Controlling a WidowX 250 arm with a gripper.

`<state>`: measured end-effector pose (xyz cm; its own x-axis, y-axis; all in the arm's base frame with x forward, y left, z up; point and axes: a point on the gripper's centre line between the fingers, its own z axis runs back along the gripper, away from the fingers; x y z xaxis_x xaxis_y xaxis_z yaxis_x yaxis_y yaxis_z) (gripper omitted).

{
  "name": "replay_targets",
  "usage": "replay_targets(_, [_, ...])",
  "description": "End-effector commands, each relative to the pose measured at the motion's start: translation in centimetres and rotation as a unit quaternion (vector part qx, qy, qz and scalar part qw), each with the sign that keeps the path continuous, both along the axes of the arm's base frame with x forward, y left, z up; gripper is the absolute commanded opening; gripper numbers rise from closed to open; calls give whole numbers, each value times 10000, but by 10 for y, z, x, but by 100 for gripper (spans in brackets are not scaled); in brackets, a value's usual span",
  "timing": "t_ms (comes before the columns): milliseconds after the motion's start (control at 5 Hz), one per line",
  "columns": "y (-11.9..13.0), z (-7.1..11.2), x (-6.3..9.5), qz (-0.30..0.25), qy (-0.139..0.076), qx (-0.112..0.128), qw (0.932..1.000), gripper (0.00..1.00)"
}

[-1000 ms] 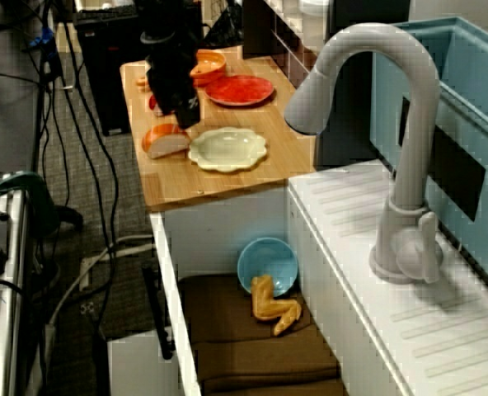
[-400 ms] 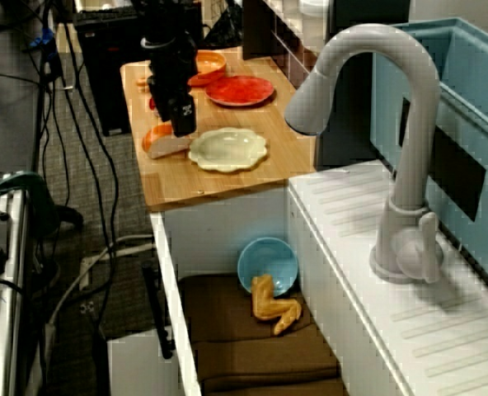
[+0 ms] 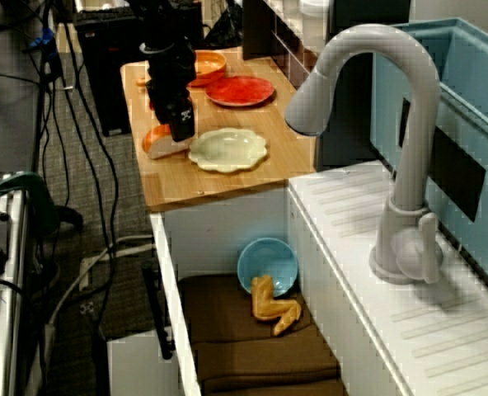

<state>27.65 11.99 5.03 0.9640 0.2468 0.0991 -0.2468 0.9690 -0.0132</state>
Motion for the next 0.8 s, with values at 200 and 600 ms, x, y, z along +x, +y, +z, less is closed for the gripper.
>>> replay_targets(200, [0,5,-1,-105,-55,414,9991,100])
replay_targets(600, [1,0,-4,21,-117,881,9960,0])
